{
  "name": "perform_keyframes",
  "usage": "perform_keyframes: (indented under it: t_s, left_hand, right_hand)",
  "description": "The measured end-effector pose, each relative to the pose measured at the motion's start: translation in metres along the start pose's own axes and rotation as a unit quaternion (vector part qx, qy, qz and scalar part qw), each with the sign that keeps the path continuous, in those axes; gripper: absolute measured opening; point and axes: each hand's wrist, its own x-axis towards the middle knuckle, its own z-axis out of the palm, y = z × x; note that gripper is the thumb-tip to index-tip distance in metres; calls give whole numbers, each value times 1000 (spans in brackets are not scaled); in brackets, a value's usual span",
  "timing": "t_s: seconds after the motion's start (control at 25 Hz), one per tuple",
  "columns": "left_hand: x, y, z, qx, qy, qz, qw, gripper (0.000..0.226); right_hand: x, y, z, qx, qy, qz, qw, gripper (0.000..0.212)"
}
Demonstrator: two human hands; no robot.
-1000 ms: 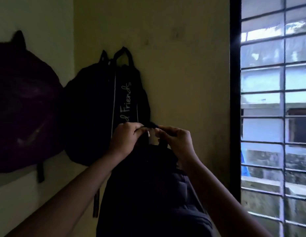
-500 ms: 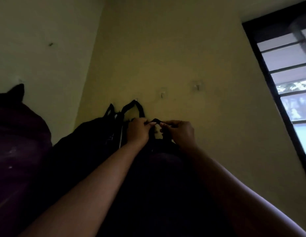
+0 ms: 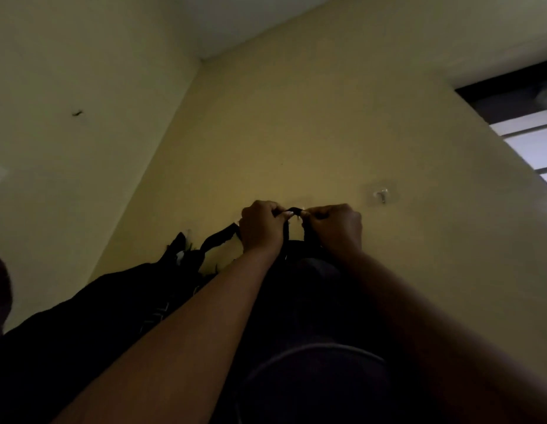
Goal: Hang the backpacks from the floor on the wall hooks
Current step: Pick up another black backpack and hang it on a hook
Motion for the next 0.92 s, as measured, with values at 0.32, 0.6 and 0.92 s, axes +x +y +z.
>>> perform_keyframes:
  t_s: [0.32,0.6,0.92]
  left_hand:
    - [38,-17,28,-72,-8,-39,997,11]
    - [26,-25,25,-91,-40,-64,993,10]
    - [0,-23,-9,-99,-123,-36,987,24]
  right_hand:
    - [31,2,12,-73,60,-8,995,21]
    - [13,0,12,-125,45,-30,991,18]
    - [-13,-20,1,-151,-35,12,988,26]
